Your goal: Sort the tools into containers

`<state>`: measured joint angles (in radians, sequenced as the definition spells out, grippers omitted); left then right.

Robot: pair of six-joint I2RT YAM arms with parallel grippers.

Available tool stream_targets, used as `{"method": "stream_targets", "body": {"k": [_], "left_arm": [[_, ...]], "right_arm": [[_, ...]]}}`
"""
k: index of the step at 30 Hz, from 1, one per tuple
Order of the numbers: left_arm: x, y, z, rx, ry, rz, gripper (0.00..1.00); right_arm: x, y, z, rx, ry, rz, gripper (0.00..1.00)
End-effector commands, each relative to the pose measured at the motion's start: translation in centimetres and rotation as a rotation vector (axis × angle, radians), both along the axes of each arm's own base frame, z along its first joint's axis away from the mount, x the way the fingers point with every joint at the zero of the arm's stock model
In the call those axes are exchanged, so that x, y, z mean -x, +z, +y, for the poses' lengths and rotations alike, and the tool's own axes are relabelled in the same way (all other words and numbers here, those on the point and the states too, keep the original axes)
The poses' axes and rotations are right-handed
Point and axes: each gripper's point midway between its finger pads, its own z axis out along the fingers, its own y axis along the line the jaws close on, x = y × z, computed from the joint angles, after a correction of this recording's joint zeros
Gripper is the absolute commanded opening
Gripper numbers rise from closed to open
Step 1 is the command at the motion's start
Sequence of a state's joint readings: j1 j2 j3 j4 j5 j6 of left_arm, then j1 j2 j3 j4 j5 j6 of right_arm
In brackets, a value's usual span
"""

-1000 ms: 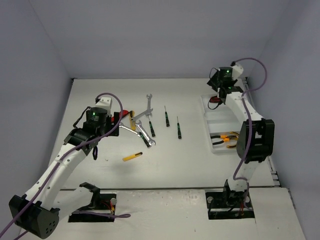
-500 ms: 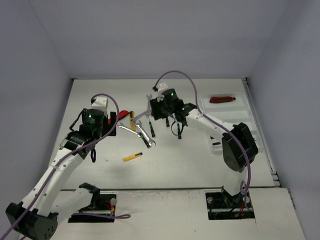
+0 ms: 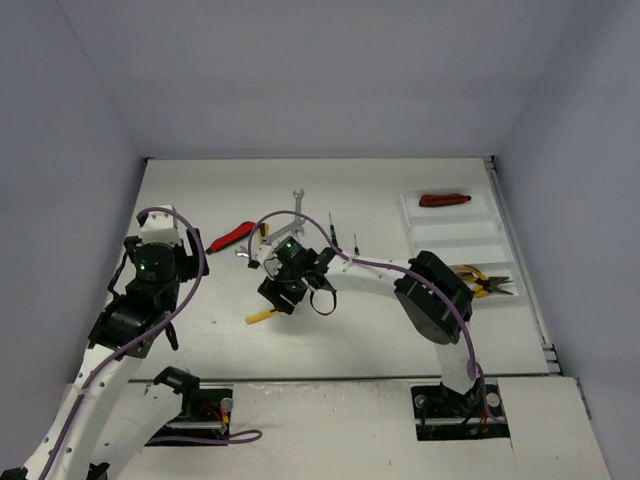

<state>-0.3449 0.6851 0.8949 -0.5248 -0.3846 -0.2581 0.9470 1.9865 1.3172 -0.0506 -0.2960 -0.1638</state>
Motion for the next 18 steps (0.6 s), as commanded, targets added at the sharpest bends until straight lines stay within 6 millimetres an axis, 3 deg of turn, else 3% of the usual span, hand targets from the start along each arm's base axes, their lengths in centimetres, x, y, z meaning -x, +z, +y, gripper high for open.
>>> {"method": "stream_targets", "body": {"k": [1,10,18], "left_arm": [[-0.7,2.5,0.5,0.035,0.041,-0.114,0.75],[-1.0,2.0,0.4,0.021,0.04,-0.079,0.75],[-0.8,2.3,0.7,0.027,0.052,-0.098,0.75]], "right_arm": [[0.6,0.5,1.9,0.006,0.106,-0.042,0.59],[2.3,-1.3,3.9,0.057,0.203,-0.028,0.58],[4.3,-2.4,2.5,0.133,0.203,-0.029,0.48]]}}
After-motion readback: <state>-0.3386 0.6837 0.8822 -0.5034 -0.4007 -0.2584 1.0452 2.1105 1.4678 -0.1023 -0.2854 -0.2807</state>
